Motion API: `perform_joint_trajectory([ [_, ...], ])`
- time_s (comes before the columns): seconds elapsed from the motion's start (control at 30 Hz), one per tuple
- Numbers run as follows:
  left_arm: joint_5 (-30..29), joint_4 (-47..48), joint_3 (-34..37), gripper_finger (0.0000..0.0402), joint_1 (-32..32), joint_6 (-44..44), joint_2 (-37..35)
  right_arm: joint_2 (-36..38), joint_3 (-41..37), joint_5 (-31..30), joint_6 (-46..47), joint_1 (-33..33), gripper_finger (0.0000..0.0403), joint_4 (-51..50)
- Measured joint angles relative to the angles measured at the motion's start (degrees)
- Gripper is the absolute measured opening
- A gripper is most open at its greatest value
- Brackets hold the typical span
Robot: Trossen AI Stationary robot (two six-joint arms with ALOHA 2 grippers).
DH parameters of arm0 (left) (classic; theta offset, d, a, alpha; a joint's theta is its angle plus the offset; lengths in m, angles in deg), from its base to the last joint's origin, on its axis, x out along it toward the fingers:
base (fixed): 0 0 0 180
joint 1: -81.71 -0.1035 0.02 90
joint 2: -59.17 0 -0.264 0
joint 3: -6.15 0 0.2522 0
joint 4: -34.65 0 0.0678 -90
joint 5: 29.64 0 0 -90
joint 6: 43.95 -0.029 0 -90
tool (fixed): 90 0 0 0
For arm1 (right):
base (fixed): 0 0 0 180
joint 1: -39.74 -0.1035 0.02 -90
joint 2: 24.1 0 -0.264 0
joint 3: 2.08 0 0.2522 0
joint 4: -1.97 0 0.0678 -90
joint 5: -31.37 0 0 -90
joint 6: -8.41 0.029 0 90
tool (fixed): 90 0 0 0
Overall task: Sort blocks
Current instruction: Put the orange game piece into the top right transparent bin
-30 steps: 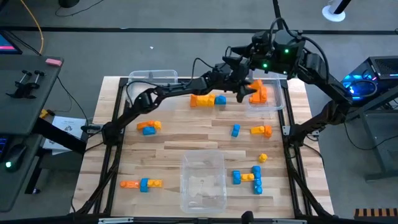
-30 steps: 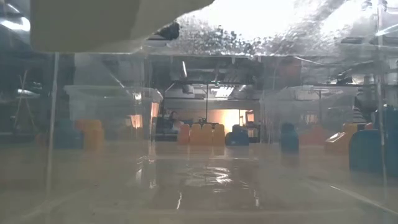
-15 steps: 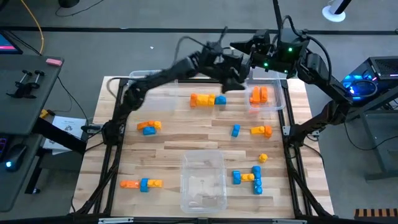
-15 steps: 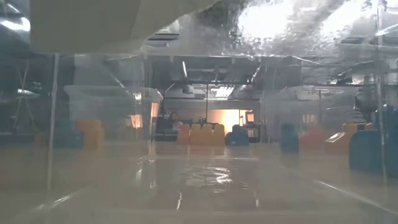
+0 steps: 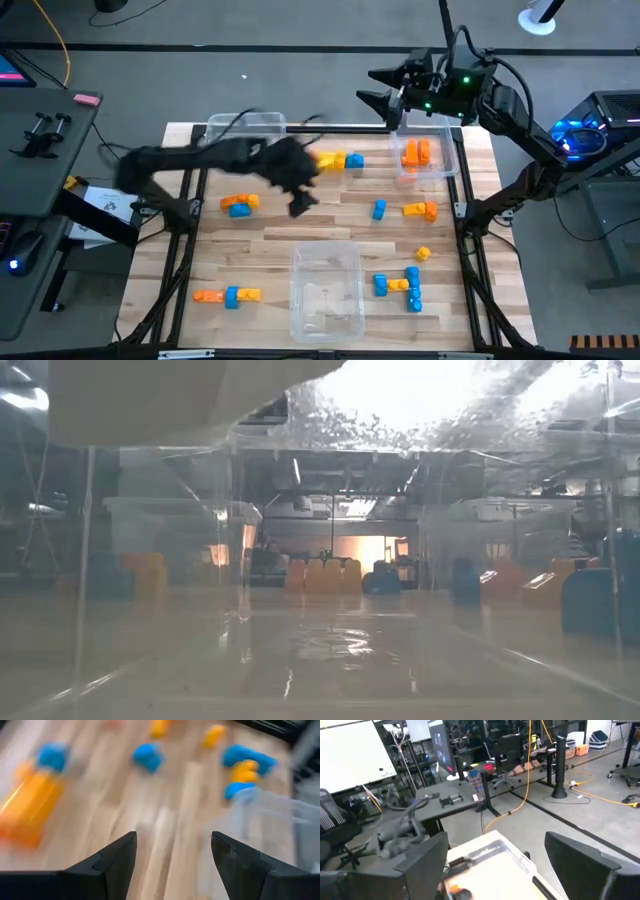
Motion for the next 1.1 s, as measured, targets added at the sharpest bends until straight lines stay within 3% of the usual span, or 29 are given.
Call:
perform_joint_trajectory([
  [0.1,-7.1,-2.18,15.86,0.024,1.51,9.96,-11.7,0.0,0.0,0.0,-0.9,0.0,0.033,-0.54],
  [0.17,-7.86,-1.64,23.13,0.024,1.7,13.11,-17.76,0.0,0.0,0.0,-1.01,0.0,0.033,-0.62],
  [0.3,-8.02,3.24,29.32,0.024,-1.08,8.65,-25.6,-0.02,0.0,0.0,-1.13,0.0,0.033,-0.96],
  [0.47,-6.63,17.3,29.05,0.024,-7.27,-2.14,-23.47,-0.07,0.0,0.0,-1.15,0.0,0.033,-1.1],
  [0.57,-9.79,22.94,29.15,0.024,-10.07,-6.06,-19.49,-0.07,0.0,0.0,-1.1,0.0,0.033,-1.44],
  [0.67,-12.24,22.54,29.14,0.024,-12.33,-7.01,-15.53,-0.09,0.0,0.0,-0.95,0.0,0.033,-1.44],
  [0.87,-11.41,18.96,29.14,0.0238,-13.43,-13.84,-8.75,-0.11,-0.15,-0.01,-0.45,0.0,0.033,-1.67],
  [1.1,-11.1,20.72,29.05,0.0202,-13.41,-13.12,-5.64,-0.11,-0.15,-0.02,-0.45,0.0,0.033,-1.88],
])
